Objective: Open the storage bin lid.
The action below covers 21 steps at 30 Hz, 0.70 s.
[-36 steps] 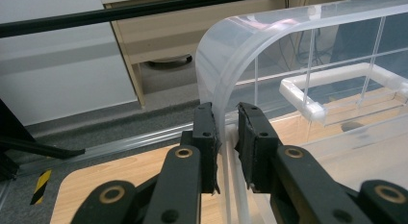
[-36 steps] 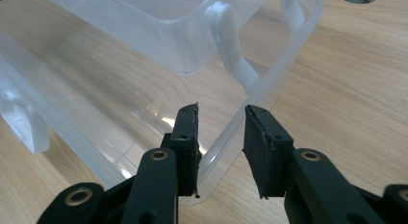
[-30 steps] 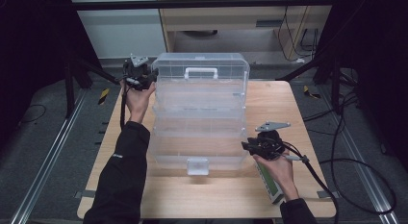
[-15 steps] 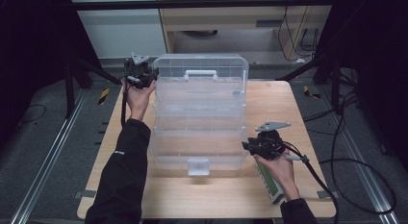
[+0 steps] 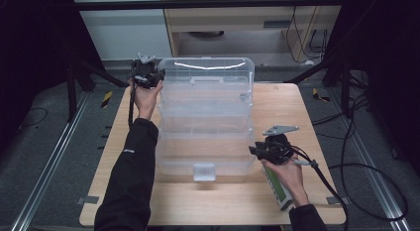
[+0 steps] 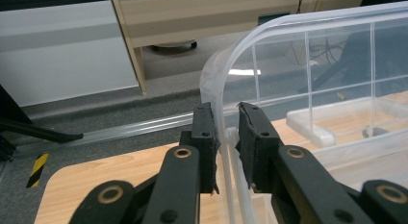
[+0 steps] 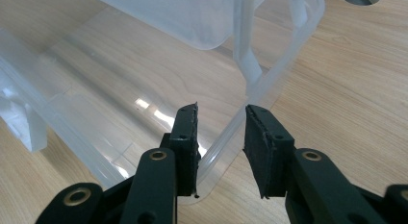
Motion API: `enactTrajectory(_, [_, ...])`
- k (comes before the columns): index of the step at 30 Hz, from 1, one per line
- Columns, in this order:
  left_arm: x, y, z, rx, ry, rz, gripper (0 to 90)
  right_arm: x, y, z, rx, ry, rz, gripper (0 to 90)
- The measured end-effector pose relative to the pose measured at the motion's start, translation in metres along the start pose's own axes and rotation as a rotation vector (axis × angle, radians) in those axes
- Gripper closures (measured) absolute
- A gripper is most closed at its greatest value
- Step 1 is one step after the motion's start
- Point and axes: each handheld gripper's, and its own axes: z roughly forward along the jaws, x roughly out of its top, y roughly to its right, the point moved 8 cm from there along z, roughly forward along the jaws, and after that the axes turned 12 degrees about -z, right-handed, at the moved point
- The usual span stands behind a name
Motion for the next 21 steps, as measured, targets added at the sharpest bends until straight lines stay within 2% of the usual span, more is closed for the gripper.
enactTrajectory(5, [-0.001,0.000,0.007,0.025,-0.017,0.021,76.0,0.000,0.000,0.000,0.002,-0.001,-0.004,65.8])
enactTrajectory(12, [-0.001,-0.002,0.013,0.014,-0.035,0.017,75.7,0.000,0.000,0.000,0.000,0.000,-0.007,65.8])
enactTrajectory(17, [-0.003,-0.004,0.015,0.027,-0.046,0.044,74.2,0.000,0.000,0.000,0.000,0.000,-0.007,65.8])
enactTrajectory(21, [-0.006,-0.008,0.014,0.022,-0.055,0.033,71.0,0.000,0.000,0.000,-0.005,-0.003,-0.004,66.0])
